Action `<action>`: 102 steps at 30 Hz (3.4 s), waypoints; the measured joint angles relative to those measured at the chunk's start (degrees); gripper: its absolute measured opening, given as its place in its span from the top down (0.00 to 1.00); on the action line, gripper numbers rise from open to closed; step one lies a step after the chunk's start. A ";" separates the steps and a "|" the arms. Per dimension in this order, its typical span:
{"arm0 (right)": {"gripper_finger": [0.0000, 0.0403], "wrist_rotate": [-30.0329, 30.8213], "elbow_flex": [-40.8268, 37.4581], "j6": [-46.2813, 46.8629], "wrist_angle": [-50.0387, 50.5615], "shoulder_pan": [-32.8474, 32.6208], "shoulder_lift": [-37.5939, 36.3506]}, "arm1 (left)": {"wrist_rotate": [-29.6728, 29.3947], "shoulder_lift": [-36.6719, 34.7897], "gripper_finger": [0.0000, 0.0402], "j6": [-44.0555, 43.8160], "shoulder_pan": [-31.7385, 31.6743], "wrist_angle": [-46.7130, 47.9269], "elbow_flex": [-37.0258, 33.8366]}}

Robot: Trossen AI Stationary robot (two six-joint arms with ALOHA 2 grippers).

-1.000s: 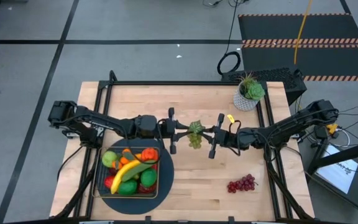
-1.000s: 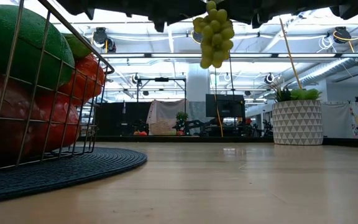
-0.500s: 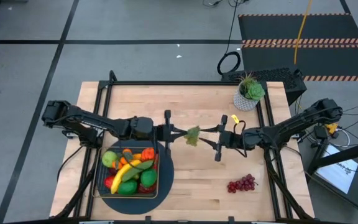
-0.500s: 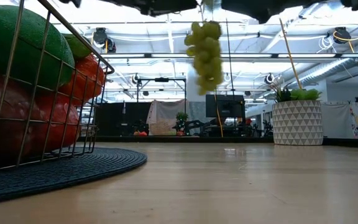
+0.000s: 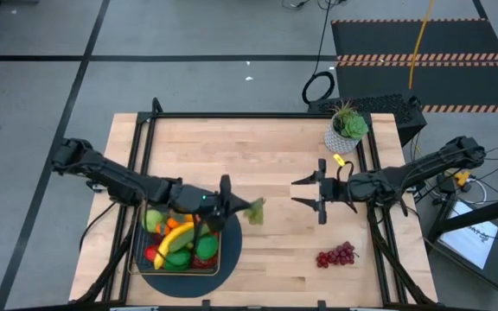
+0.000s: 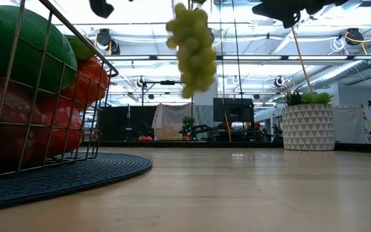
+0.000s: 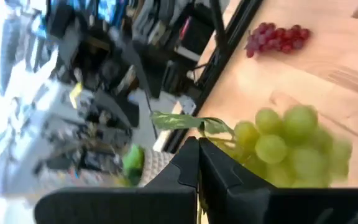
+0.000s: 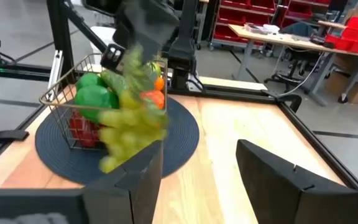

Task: Build produce basket
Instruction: Put the green grapes into the gold wire basket

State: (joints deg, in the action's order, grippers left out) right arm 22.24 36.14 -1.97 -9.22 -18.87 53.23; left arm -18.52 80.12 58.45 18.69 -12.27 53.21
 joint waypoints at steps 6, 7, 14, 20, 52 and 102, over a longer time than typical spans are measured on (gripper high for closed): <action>0.51 0.02 0.00 -0.28 0.91 0.00 0.26 | -0.02 0.00 1.00 6.81 3.00 0.14 0.00; 0.51 0.02 0.00 -0.33 0.93 0.00 0.26 | -0.04 -0.02 1.00 7.80 3.42 0.06 0.00; 0.51 0.07 0.00 -0.64 0.93 0.00 0.26 | -0.04 0.00 1.00 11.55 5.45 -0.01 0.00; 0.51 0.09 0.00 -0.77 0.97 0.00 0.28 | -0.04 0.00 1.00 11.46 5.83 -1.07 0.00; 0.51 0.13 -0.02 -1.95 1.01 0.00 0.28 | -16.31 0.00 1.00 -61.82 13.82 -18.69 0.00; 0.51 0.10 -0.04 -0.62 2.74 0.00 0.31 | -21.75 -27.82 1.00 -125.76 58.12 52.04 0.02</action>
State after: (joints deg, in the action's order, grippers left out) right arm 22.34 36.10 -2.59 -6.48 -18.87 53.54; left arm -40.27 52.30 -67.31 76.81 39.77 53.23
